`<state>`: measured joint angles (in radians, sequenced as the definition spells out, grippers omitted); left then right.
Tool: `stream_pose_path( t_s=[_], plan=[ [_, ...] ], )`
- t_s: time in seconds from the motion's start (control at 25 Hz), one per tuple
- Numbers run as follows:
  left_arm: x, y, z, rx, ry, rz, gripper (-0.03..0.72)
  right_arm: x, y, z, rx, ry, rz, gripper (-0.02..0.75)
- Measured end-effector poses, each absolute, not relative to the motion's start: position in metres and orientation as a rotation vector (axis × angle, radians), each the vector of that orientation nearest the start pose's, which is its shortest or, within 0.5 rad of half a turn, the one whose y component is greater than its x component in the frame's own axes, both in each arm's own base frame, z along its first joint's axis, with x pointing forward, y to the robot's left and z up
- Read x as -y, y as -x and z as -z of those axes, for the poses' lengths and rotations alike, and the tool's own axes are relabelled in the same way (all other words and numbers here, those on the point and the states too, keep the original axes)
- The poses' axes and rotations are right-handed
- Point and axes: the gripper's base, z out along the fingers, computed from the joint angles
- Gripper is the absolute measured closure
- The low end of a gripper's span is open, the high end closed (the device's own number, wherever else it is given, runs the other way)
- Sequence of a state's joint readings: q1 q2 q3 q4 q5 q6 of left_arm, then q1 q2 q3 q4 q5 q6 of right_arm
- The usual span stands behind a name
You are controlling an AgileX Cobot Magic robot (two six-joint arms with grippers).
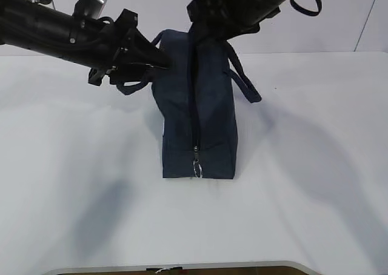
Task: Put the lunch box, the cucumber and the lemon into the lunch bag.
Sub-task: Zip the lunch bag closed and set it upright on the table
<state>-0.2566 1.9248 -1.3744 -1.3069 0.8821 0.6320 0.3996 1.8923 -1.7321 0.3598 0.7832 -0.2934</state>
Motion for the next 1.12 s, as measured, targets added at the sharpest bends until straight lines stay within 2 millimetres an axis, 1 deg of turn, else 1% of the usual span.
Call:
stream_pose_path(
  t_s=[0.12,0.24,0.36,0.48,0.64,0.88,0.96,1.12],
  plan=[
    [0.169,-0.381,-0.241,-2.404,-0.127,1.362,0.371,-0.192,-0.395,-0.332,-2.302,0.644,-0.478,0.296],
    [0.163,-0.380,-0.251,-2.376,-0.136,1.348,0.365,-0.193,-0.393,-0.348,-2.282,0.661,-0.486,0.295],
    [0.155,-0.381,-0.259,-2.353,-0.131,1.343,0.364,-0.193,-0.390,-0.360,-2.285,0.692,-0.494,0.295],
    [0.148,-0.380,-0.261,-2.354,-0.136,1.367,0.365,-0.192,-0.386,-0.368,-2.304,0.727,-0.499,0.296],
    [0.140,-0.379,-0.261,-2.367,-0.159,1.413,0.365,-0.190,-0.380,-0.373,-2.347,0.772,-0.491,0.296],
    [0.133,-0.368,-0.265,-2.396,-0.267,1.538,0.365,-0.186,-0.373,-0.373,-2.404,0.864,-0.450,0.296],
    [0.133,-0.367,-0.263,-2.412,-0.295,1.527,0.365,-0.185,-0.373,-0.373,-2.410,0.883,-0.437,0.296],
    [0.128,-0.362,-0.259,-2.488,-0.401,1.408,0.398,-0.184,-0.371,-0.372,-2.426,0.905,-0.424,0.296]
  ],
)
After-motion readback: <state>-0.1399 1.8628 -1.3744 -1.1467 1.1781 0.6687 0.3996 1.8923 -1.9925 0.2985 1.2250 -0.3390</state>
